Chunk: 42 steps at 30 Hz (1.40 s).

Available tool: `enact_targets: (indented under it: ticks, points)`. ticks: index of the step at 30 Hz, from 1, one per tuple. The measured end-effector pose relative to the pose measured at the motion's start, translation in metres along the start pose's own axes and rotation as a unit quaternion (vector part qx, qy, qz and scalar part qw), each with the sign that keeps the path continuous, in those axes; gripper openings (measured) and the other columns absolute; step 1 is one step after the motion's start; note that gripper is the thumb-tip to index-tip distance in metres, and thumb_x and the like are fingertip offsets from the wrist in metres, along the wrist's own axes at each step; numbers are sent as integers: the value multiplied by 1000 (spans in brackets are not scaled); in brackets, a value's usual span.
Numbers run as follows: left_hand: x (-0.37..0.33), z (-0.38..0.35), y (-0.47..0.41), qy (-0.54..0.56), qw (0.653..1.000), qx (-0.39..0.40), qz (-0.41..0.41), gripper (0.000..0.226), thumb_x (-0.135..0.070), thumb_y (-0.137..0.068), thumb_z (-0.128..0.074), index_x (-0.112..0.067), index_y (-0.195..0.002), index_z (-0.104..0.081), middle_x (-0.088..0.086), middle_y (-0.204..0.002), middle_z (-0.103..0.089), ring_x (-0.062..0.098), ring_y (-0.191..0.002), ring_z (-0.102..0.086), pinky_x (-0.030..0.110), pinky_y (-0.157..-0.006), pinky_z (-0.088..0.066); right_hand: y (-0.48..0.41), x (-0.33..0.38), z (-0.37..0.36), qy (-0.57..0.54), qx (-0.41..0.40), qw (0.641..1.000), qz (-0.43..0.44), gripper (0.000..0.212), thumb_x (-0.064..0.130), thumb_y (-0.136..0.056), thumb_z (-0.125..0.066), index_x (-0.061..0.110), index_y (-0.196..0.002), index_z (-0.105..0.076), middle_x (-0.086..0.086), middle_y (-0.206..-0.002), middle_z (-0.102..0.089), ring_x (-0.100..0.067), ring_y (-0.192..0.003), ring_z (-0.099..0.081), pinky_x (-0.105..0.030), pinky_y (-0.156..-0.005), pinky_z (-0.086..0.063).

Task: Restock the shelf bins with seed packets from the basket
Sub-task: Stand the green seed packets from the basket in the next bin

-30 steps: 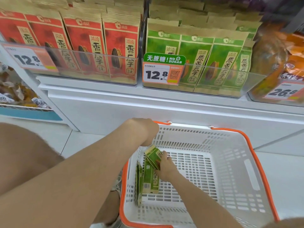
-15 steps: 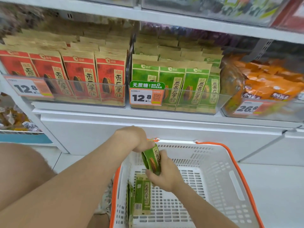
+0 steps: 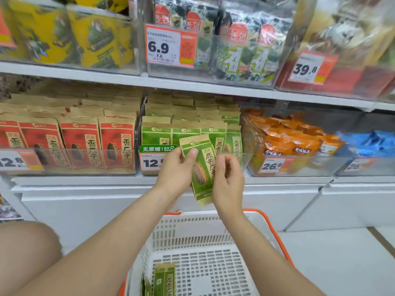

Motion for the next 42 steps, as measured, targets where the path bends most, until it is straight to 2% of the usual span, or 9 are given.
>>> enact_targets:
  ticks: [4,12,17,20,25,29,32,35,42]
  points:
    - [-33,-8,8,-90,984,-115,-98,40,-55,-110,-30,-17,-111,-41,11,-93,-67,34,-92,-62,48,-82,-48,-30,18,2,24,31,999,2,18,20,-105,-59,16,-92,-71,-4,-84,-69,-13,-78,-64,-35,-74,-53]
    - [-71,-7,3,-120,940,-262,-184,46,-45,-114,-22,-19,-90,-52,2,-82,-61,33,-81,-53,40,-71,-29,-64,35,-3,-84,98,987,-95,41,42,-105,-57,5,-93,-71,-10,-83,-67,-20,-77,-56,-38,-73,-46]
    - [-75,-26,-14,-125,951,-191,-207,45,-39,-115,-25,-19,-84,-51,-1,-77,-58,30,-76,-55,40,-67,-29,-92,51,19,-34,186,977,-104,24,29,-108,-54,14,-126,-62,-1,-112,-74,-15,-98,-72,-28,-79,-57]
    - [-82,-48,-17,-177,945,-126,-245,45,-45,-114,-22,-23,-86,-49,-5,-76,-56,29,-76,-56,41,-66,-33,-111,61,34,-4,245,969,-10,20,21,-108,-58,10,-124,-61,-9,-111,-76,-26,-104,-74,-48,-87,-62]
    - [-83,-57,-25,-303,905,-116,-276,21,-26,-109,-41,-19,-116,-59,0,-118,-61,25,-111,-55,45,-94,-43,-155,60,80,62,32,993,92,19,34,-104,-60,30,-119,-49,-6,-96,-73,-31,-84,-71,-61,-80,-57]
    - [-84,-62,-32,-481,834,-63,-263,44,-17,-95,-57,-18,-139,-51,4,-159,-39,28,-147,-32,54,-114,-33,-166,48,87,166,46,975,142,25,35,-101,-66,31,-118,-48,5,-96,-73,-19,-82,-69,-46,-79,-56]
    - [-79,-61,-42,-544,806,-16,-233,61,-21,-95,-58,-20,-151,-35,4,-171,-20,30,-158,-14,60,-117,-25,-165,27,61,266,186,938,121,31,29,-100,-70,31,-120,-47,4,-109,-71,-13,-84,-67,-37,-78,-55]
    - [-72,-58,-49,-576,792,10,-202,61,-29,-97,-56,-20,-152,-30,3,-169,-26,32,-157,-15,62,-118,-20,-169,5,36,433,293,848,88,38,32,-100,-65,36,-132,-45,-3,-130,-65,-30,-114,-56,-51,-105,-40]
    - [-72,-56,-54,-576,792,30,-203,51,-35,-99,-52,-22,-146,-38,0,-150,-47,30,-142,-36,62,-115,-22,-169,2,10,606,342,712,96,66,39,-77,-69,17,-134,-47,-8,-131,-54,-33,-128,-44,-59,-108,-28]
Point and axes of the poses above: each hand's wrist, its own y-axis away from the middle knuckle, its own z-axis out of the back of the hand, x = y × z, the point moved 6 cm from there along -y, towards the middle knuckle
